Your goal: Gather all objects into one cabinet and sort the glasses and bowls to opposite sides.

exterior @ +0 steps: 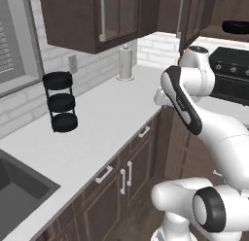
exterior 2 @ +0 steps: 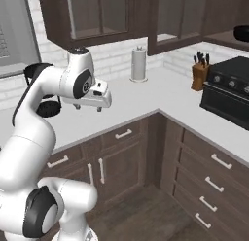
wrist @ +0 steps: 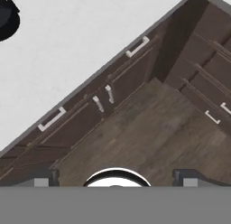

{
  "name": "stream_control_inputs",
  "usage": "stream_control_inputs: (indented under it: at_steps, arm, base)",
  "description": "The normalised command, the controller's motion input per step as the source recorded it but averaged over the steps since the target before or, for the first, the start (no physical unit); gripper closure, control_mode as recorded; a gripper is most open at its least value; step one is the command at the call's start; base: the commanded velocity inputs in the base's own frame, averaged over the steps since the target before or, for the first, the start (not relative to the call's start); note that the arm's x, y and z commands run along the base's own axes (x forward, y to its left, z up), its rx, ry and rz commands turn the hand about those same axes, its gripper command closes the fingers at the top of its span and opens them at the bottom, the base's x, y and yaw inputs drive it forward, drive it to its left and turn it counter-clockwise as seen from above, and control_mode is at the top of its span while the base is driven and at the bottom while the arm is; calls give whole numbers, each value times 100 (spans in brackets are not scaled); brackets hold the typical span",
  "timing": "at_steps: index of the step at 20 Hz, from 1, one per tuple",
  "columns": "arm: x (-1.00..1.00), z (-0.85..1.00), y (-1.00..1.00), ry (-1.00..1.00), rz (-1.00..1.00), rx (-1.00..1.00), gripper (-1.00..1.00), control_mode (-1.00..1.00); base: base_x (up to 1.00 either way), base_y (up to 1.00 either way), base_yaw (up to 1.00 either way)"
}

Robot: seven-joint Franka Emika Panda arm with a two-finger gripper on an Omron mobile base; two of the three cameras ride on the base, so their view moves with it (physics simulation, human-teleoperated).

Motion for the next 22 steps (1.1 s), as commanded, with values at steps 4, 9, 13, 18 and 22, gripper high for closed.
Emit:
stream_control_inputs:
  at_steps: [4,9,13,18,22]
  arm:
    - [0,0,0,0,0,0,-100,100]
    - [0,0,0,0,0,0,-100,100]
    - [0,0,0,0,0,0,-100,100]
    - [0,0,0,0,0,0,-100,100]
    - [0,0,0,0,0,0,-100,100]
  base:
    - [-49,29,35]
    - [-59,54,31]
    - [-63,67,32]
    - [-62,65,32]
    - [-59,75,28]
